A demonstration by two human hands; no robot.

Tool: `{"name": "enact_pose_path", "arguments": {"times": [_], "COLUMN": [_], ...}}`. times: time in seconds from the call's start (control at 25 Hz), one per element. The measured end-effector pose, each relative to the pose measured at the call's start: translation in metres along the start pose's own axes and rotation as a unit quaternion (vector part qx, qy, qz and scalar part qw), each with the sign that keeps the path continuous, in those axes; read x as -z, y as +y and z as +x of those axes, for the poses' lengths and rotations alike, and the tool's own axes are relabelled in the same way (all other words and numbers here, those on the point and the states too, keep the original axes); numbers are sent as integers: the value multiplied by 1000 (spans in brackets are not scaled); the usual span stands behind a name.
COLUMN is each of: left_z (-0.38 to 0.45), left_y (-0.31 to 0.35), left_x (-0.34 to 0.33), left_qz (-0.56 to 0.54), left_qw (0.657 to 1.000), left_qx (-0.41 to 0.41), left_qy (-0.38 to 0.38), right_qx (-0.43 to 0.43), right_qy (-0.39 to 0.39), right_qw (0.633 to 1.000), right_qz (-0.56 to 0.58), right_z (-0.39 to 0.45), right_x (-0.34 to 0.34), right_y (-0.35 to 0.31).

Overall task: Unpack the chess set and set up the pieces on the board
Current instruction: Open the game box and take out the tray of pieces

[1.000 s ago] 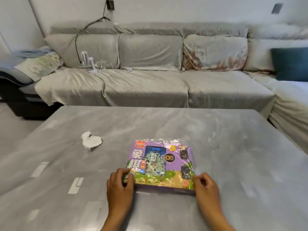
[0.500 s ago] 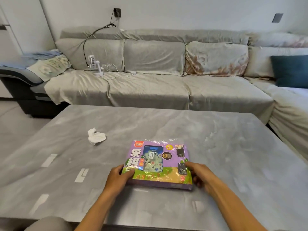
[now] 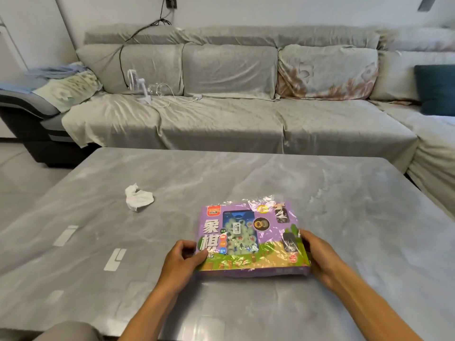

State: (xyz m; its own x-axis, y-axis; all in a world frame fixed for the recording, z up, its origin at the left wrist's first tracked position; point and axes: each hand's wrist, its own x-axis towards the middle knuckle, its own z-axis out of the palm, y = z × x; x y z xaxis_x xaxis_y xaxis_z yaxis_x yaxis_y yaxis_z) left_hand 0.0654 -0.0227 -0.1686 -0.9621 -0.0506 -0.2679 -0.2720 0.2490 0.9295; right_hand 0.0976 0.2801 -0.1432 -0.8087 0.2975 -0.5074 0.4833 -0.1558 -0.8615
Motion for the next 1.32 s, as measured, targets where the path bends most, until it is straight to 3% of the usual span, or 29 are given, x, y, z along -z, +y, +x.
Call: {"name": "enact_pose_path", "arguments": {"times": [0.16, 0.32, 0.52, 0.68, 0.84, 1.12, 1.32], "left_z": [-2, -3, -8, -19, -12, -8, -10], "left_y": [2, 6, 11, 20, 22, 15, 18], "left_x": [-2, -14, -17, -14, -13, -11, 0], "left_qz": [-7, -4, 13, -34, -107, -98, -140], "left_qw": [1000, 995, 992, 995, 992, 992, 988], "left_qx": [7, 35, 33, -7, 25, 55, 54], "left_qy": [22, 95, 119, 91, 61, 57, -45], "right_qx": [10, 30, 48, 57, 46, 54, 101], "right_qy": [-22, 2, 16, 19, 7, 35, 31], "right_qw": [999, 999, 999, 998, 998, 997, 994], "right_qz": [-48, -13, -5, 20, 31, 39, -31], "right_z": [-1, -1, -5, -7, -12, -6, -9], "right_x": [1, 3, 4, 3, 3, -1, -7], "right_y": [-5, 0, 7, 11, 7, 10, 11]}}
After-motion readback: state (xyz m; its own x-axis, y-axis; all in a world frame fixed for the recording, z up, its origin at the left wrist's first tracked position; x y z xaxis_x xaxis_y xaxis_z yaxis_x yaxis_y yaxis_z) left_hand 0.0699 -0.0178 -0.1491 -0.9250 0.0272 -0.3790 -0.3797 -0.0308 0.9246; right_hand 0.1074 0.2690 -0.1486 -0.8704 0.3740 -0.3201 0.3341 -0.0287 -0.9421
